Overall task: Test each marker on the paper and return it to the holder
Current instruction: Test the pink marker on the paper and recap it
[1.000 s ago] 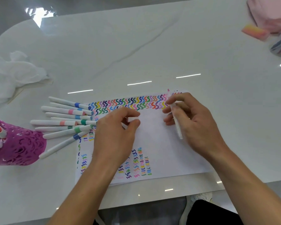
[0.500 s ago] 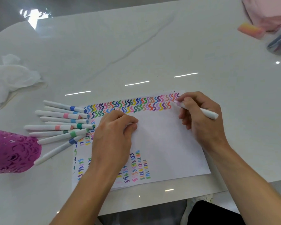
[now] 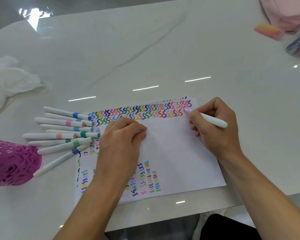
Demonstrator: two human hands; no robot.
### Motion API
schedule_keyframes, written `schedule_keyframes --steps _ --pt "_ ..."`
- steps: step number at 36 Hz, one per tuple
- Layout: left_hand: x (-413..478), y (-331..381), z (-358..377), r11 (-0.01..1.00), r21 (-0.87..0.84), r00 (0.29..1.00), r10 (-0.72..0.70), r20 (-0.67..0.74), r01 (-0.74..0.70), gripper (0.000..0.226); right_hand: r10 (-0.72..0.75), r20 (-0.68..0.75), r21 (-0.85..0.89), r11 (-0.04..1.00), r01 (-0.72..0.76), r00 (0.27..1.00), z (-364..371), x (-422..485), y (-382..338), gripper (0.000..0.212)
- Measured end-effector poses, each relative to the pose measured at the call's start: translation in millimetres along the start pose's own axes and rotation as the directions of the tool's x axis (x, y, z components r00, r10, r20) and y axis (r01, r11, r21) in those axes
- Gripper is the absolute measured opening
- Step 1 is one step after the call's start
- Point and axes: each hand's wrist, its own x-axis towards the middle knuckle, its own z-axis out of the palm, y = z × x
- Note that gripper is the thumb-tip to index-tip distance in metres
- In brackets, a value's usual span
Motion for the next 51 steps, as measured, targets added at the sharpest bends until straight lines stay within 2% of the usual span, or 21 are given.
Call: schedule_keyframes --steps 15,22,29,33,37,42,45,47,51 --pt "4 0 -1 0.999 0.022 0.999 -0.028 0.016 0.028 0.016 0.01 -0.001 -0.077 0.997 -0.01 1.0 1 -1 -3 0.023" --pt "3 -1 0 0.999 0.011 0.999 -0.033 0.002 0.033 0.016 0.007 -0.054 -0.081 0.997 -0.011 0.999 3 -3 -4 0.022" --pt "4 -1 0 1.0 0.016 1.0 -0.026 -0.007 0.026 0.016 0.009 0.003 -0.071 0.997 -0.008 1.0 1 -3 -1 0.02" --pt "2 -2 -1 1.0 -0.008 1.0 -0.024 -0.002 0.024 0.014 0.031 -0.022 0.097 0.995 -0.028 0.999 -2 0 -3 0.029" --pt "0 -5 -3 0.999 -0.036 1.0 0.0 -0.008 0.0 0.012 0.08 -0.043 0.282 0.957 -0.065 0.996 -3 3 -12 0.019" --pt "-2 -4 -6 0.99 -0.139 0.998 -0.015 -0.054 0.007 0.012 -0.066 0.002 0.256 0.965 0.063 0.998 -1 -4 -29 0.012" --pt "-4 -2 -9 0.959 -0.262 0.992 -0.124 -0.036 0.111 0.013 -0.108 0.081 0.268 0.96 0.083 0.991 4 -12 -40 0.009" --pt "-3 -1 -10 0.893 -0.4 0.977 -0.213 0.026 0.205 0.014 -0.108 0.143 0.287 0.956 0.063 0.984 8 -19 -47 0.007" --pt "-2 -1 -15 0.695 -0.658 0.951 -0.29 0.11 0.289 0.014 -0.046 0.242 0.367 0.929 -0.048 0.969 19 -30 -54 0.001"
